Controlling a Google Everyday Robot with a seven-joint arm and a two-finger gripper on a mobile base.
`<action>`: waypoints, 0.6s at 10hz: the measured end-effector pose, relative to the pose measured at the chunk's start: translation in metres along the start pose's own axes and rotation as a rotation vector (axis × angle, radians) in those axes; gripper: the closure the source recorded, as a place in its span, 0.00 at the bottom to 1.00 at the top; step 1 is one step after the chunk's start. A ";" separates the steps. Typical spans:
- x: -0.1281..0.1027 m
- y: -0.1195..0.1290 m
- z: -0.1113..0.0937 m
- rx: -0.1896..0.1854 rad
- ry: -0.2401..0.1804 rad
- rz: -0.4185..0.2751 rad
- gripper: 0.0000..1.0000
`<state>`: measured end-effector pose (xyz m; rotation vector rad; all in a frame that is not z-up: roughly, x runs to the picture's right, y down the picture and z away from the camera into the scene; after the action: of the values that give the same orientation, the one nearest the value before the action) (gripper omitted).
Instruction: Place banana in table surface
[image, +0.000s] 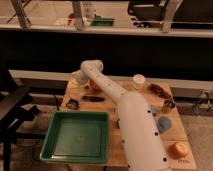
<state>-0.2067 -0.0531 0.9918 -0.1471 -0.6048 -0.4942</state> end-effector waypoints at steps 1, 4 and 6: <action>0.001 -0.001 0.003 -0.008 0.026 0.011 0.22; 0.003 -0.005 0.011 -0.022 0.079 0.043 0.22; 0.005 -0.009 0.017 -0.021 0.092 0.057 0.22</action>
<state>-0.2160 -0.0589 1.0083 -0.1608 -0.5043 -0.4500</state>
